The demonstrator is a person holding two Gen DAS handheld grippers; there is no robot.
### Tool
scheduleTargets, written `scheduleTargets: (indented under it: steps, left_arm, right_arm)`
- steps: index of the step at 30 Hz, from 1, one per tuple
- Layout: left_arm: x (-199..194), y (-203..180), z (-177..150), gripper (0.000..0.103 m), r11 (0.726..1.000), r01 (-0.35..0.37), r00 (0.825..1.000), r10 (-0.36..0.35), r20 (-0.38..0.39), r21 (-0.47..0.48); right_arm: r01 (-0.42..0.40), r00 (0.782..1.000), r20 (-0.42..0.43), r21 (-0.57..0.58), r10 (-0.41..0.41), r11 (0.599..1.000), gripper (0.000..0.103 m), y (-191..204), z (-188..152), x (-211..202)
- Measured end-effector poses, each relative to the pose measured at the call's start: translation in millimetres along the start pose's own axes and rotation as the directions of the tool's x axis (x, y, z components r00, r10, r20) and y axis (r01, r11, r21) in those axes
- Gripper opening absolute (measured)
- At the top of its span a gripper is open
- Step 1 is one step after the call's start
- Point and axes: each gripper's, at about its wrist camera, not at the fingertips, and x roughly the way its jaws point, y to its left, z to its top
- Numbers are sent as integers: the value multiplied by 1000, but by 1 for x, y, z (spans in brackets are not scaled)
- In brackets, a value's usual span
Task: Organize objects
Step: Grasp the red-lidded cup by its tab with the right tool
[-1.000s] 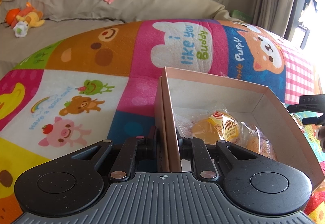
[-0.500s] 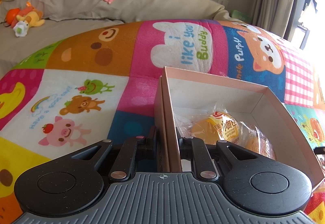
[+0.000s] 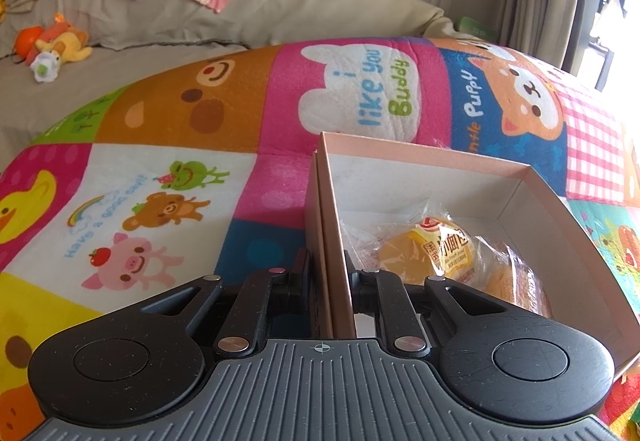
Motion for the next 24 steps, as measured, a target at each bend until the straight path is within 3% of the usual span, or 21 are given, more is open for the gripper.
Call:
scheduleTargets:
  steps: [9, 16, 19, 24]
  left_arm:
    - [2, 1, 1, 16, 1000, 21, 1000, -21, 4, 19]
    - [4, 3, 1, 16, 999, 35, 999, -35, 6, 16]
    - [6, 2, 0, 15, 999, 29, 1000, -29, -1, 18]
    - [6, 2, -1, 15, 999, 30, 1000, -30, -2, 14]
  right_arm:
    - [16, 994, 108, 90, -26, 996, 60, 8, 71, 43]
    - [56, 998, -25, 139, -53, 989, 66, 2, 88, 100]
    - [48, 999, -22, 93, -46, 995, 69, 5, 81, 99]
    - [80, 997, -13, -29, -81, 996, 45, 15, 74, 87]
